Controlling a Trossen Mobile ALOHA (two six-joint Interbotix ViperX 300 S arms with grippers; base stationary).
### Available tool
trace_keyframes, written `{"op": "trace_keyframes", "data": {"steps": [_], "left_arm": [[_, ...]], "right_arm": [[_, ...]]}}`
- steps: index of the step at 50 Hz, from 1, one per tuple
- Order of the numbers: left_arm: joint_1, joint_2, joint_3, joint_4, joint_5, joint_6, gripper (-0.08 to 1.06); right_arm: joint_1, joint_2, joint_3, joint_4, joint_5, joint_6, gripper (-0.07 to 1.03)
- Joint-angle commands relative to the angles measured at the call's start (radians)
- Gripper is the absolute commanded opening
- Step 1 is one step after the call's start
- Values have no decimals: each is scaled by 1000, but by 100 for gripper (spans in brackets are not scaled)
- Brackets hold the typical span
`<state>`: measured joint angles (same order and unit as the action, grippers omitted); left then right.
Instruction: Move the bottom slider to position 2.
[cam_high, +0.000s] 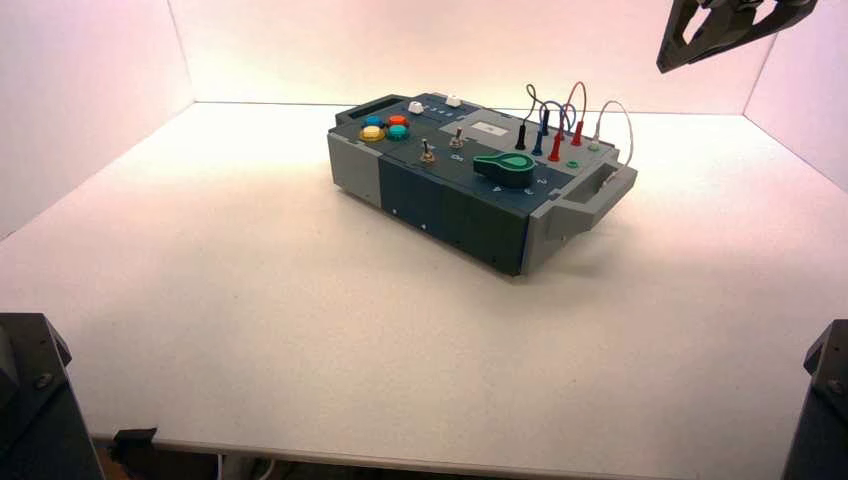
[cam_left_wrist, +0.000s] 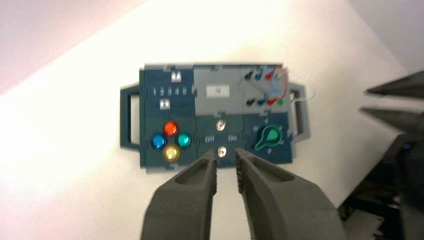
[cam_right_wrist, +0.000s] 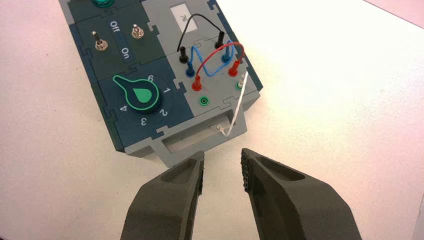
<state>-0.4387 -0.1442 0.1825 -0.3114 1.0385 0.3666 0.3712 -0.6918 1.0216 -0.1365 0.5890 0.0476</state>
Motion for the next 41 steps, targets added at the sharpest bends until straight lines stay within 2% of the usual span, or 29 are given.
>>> {"op": "trace_keyframes", "data": {"steps": [1, 7, 22, 31, 41], "left_arm": [[15, -92, 173, 2, -118, 6, 40], [26, -107, 275, 6, -176, 14, 41], [31, -109, 380, 14, -267, 17, 41], [37, -106, 405, 28, -287, 20, 41], [37, -81, 407, 25, -293, 18, 41]], "right_arm": [[-2, -3, -15, 5, -11, 0, 41], [-2, -3, -14, 6, -12, 0, 41], [8, 0, -11, 11, -15, 0, 41], [6, 3, -8, 11, -20, 0, 41], [6, 3, -8, 11, -20, -2, 41]]}}
